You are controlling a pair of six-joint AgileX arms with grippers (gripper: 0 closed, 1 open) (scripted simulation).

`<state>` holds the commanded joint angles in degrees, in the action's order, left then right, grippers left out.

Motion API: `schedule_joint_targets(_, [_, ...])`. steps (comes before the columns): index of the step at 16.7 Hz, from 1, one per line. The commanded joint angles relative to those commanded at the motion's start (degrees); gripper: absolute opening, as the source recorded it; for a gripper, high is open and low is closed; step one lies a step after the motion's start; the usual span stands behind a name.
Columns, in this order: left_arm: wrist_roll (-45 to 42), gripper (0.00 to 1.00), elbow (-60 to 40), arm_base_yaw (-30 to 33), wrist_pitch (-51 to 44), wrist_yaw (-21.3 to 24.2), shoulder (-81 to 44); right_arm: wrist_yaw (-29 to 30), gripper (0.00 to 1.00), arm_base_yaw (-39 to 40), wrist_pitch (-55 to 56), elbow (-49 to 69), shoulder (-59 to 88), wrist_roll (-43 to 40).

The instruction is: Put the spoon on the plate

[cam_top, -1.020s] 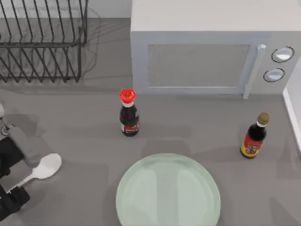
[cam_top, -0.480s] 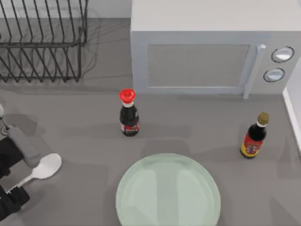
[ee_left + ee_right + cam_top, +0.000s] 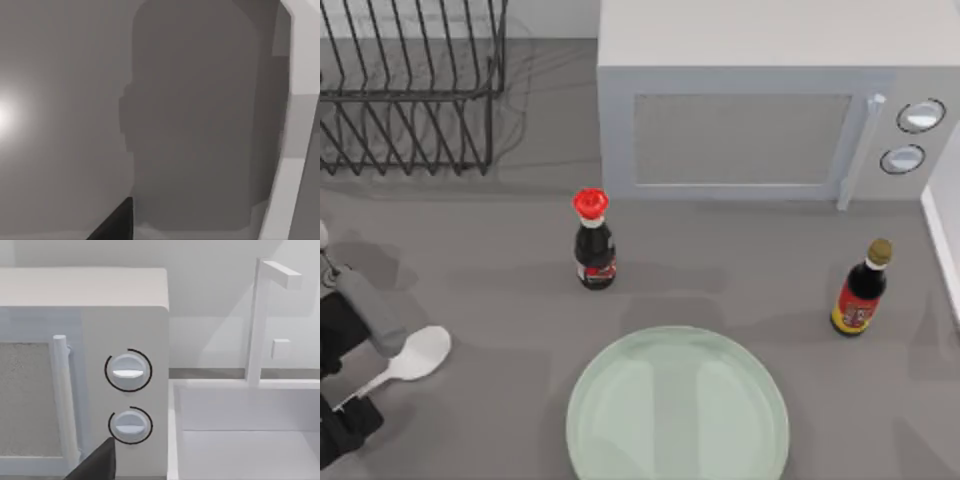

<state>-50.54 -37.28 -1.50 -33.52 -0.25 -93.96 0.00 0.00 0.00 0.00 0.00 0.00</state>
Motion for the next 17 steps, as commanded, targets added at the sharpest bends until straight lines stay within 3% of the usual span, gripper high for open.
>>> schedule_joint_targets(2, [0.00,0.00,0.00,0.00,0.00,0.00,0.00,0.00,1.00,0.00,0.00,0.00,0.00,0.00])
schedule_joint_targets(9, [0.00,0.00,0.00,0.00,0.00,0.00,0.00,0.00,1.00,0.00,0.00,0.00,0.00,0.00])
schedule_joint_targets(10, [0.59,0.00,-2.30,-0.08,-5.20,1.17,3.87,0.00,1.00,0.00,0.00,0.00,0.00,0.00])
schedule_joint_targets(13, [0.43,0.00,-4.16,-0.05,-7.51,1.15,4.62,0.00,1.00,0.00,0.00,0.00,0.00,0.00])
schedule_joint_targets(17, [0.39,0.00,-10.27,0.12,-18.34,1.09,8.12,0.00,1.00,0.00,0.00,0.00,0.00,0.00])
